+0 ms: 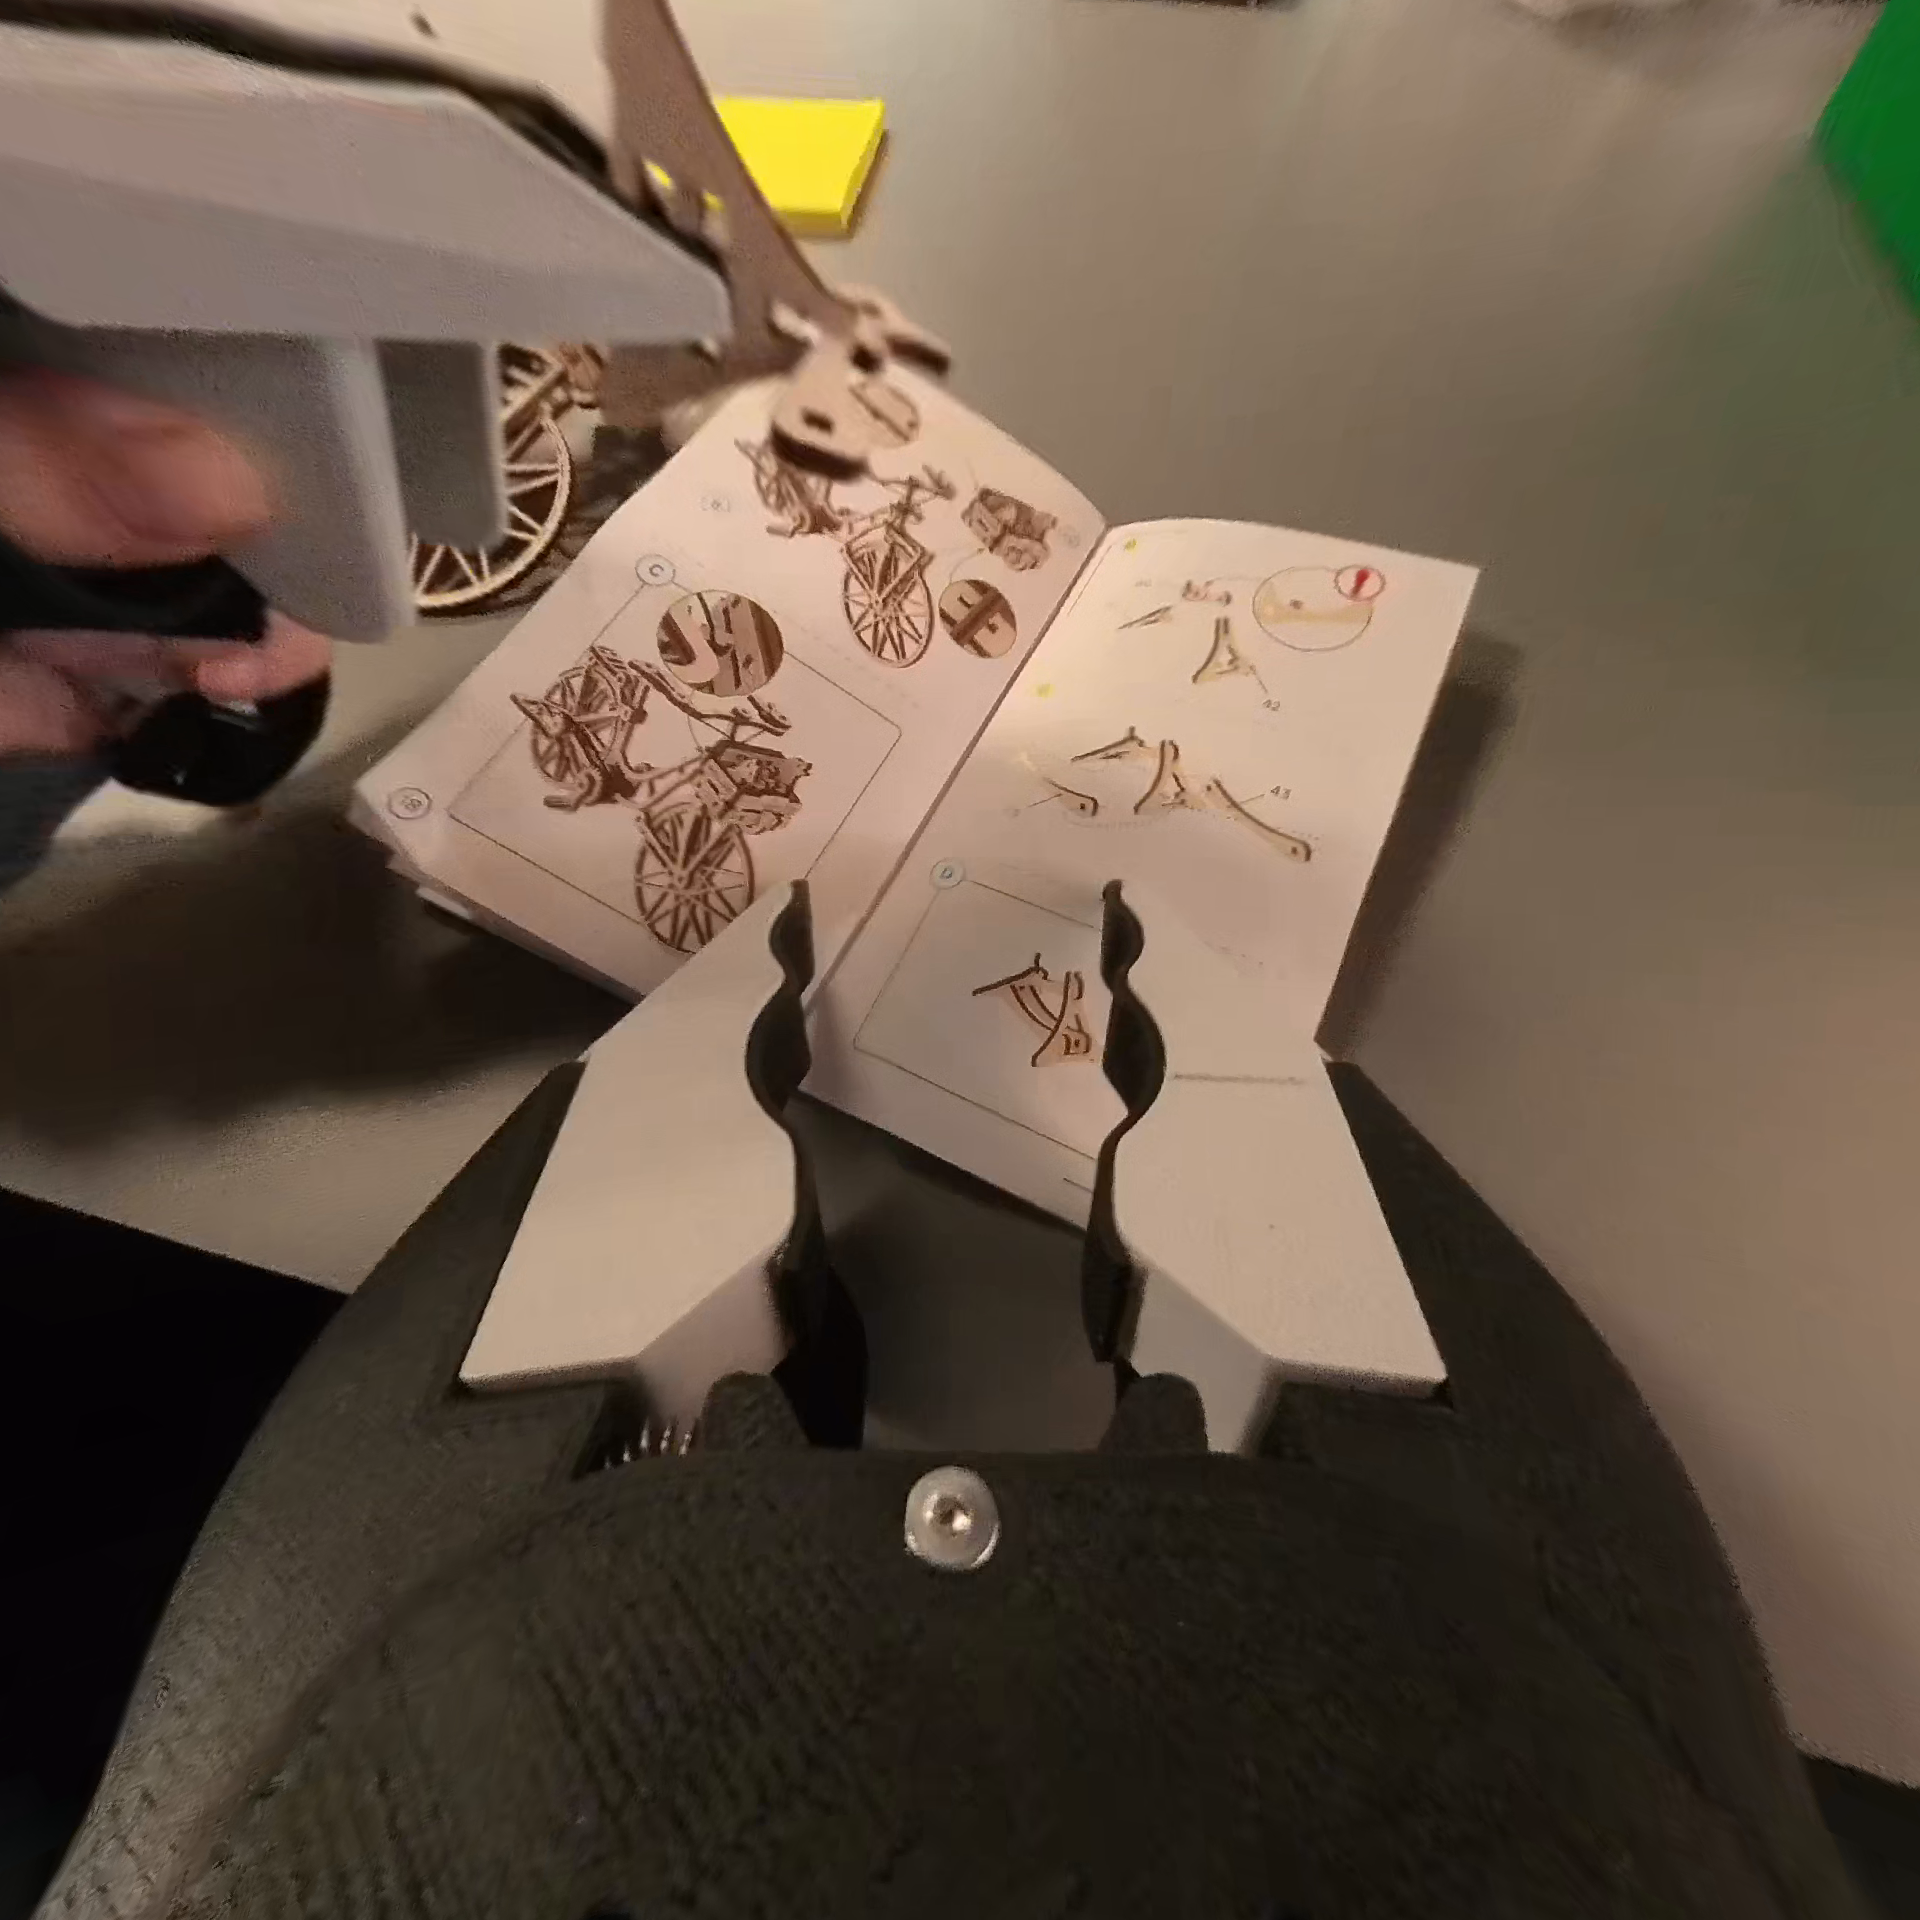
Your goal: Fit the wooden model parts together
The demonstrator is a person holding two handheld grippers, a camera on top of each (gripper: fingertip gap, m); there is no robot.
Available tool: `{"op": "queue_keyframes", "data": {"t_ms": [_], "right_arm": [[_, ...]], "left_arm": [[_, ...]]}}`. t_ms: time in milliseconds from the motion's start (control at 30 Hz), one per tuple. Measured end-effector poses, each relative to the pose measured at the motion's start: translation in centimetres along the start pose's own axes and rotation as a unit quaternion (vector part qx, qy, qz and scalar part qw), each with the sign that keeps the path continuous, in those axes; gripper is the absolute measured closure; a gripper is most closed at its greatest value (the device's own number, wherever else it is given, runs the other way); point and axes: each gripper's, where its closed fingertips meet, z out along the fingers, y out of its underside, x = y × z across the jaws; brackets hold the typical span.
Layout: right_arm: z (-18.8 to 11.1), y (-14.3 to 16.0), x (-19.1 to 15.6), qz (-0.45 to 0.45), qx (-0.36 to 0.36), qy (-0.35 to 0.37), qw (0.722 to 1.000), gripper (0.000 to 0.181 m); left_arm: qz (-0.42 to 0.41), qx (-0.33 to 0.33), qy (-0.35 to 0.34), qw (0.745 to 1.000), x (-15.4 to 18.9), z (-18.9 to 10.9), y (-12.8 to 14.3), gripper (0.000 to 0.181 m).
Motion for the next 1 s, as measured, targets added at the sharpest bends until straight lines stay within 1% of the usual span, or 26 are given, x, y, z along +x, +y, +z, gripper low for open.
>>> {"op": "queue_keyframes", "data": {"t_ms": [67, 133, 200, 367, 467, 533, 700, 1000], "right_arm": [[-0.1, -0.4, 0.1, -0.016, 0.03, 0.009, 0.999, 0.129], [-0.2, -1.0, -0.1, -0.018, 0.069, 0.007, 0.997, 0.128], [-0.4, -1.4, -0.2, -0.019, 0.101, 0.004, 0.995, 0.129], [-0.6, -1.7, 0.0, -0.02, 0.124, 0.001, 0.992, 0.134], [-0.6, -1.6, -0.2, -0.021, 0.12, -0.004, 0.993, 0.13], [-0.5, -1.5, -0.3, -0.022, 0.111, -0.005, 0.994, 0.127], [-0.6, -1.6, -0.2, -0.017, 0.123, -0.008, 0.992, 0.129], [-0.8, -1.9, -0.1, 0.0, 0.134, -0.017, 0.991, 0.128]], "left_arm": [[-0.049, 0.007, 0.019, 0.999, -0.1, 0.2, 0.4, 0.18], [-0.073, 0.015, 0.027, 0.997, -0.3, 0.1, 0.7, 0.181], [-0.076, 0.014, 0.02, 0.997, -0.7, 0.1, 1.0, 0.18], [-0.05, 0.015, 0.018, 0.998, -0.4, 0.1, 1.0, 0.18], [-0.058, 0.017, 0.025, 0.998, -0.4, 0.0, 1.0, 0.18], [-0.077, 0.021, 0.034, 0.996, -0.5, -0.1, 0.9, 0.18], [-0.134, 0.045, 0.044, 0.989, -1.4, -0.5, 0.5, 0.181], [-0.138, 0.045, 0.046, 0.988, -1.4, -0.5, 0.5, 0.181]]}}
